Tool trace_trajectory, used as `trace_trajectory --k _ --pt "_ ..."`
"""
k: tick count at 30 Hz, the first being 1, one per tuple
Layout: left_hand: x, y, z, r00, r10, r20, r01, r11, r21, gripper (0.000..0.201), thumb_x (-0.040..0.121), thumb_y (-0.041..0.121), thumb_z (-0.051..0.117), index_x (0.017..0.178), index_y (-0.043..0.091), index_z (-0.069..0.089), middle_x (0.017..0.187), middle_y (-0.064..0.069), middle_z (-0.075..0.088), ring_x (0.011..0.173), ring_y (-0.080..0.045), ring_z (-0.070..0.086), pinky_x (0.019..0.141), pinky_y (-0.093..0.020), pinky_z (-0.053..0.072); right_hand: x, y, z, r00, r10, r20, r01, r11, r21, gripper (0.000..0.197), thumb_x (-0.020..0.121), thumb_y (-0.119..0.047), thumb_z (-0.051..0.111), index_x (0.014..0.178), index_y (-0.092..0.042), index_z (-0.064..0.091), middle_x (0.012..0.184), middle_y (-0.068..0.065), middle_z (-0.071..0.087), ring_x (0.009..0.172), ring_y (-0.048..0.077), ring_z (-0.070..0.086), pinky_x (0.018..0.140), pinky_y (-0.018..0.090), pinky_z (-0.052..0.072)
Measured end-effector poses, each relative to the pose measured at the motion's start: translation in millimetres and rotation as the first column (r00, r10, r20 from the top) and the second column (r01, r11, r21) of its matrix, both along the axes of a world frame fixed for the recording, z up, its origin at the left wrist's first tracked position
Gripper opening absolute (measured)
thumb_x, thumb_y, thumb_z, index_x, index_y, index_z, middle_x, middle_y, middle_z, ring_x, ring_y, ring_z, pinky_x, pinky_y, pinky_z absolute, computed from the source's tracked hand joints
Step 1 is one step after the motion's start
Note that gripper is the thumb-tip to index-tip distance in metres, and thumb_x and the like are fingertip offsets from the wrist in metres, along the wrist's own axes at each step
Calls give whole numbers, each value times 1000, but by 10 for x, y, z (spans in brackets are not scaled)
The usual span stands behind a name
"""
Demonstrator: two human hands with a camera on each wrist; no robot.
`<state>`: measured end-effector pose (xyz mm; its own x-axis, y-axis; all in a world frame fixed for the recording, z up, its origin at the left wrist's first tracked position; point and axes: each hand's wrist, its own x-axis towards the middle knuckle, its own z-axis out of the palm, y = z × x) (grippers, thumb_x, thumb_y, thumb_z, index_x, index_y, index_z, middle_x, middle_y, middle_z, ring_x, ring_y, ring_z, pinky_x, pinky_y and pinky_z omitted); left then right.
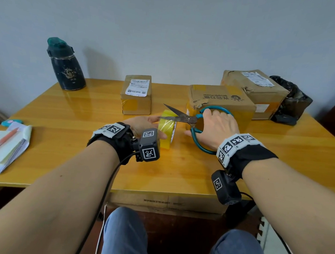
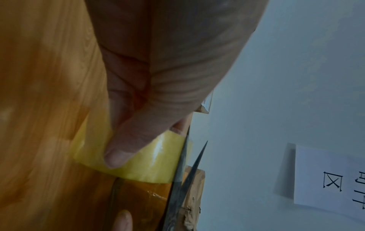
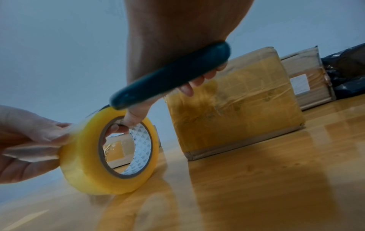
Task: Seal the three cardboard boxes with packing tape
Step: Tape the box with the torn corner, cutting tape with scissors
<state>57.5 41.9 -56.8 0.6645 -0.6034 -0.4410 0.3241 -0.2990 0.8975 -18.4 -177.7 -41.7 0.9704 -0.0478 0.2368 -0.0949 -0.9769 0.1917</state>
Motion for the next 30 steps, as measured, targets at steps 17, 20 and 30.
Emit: trace_trajectory --k 17,20,30 --pt "-90 42 36 996 66 56 -71 994 84 77 65 2 82 132 27 55 114 -2 71 119 -29 59 110 -45 36 -19 102 60 996 23 -81 -27 999 -45 68 80 -80 37 85 -14 51 70 -1 54 63 19 55 56 29 41" --pt "-49 87 33 998 35 49 -41 990 132 111 43 13 94 141 27 45 131 -2 62 118 -25 60 109 -46 38 -38 83 71 995 38 -96 -43 998 -48 62 84 -76 39 73 -16 48 63 -2 47 64 20 52 59 30 40" --pt "-136 126 183 987 -49 154 7 964 265 88 46 23 91 124 40 55 139 3 50 110 -24 59 95 -42 48 -63 6 59 995 55 -85 -61 996 -68 59 86 -74 39 90 -16 50 67 -3 46 66 21 51 60 30 39"
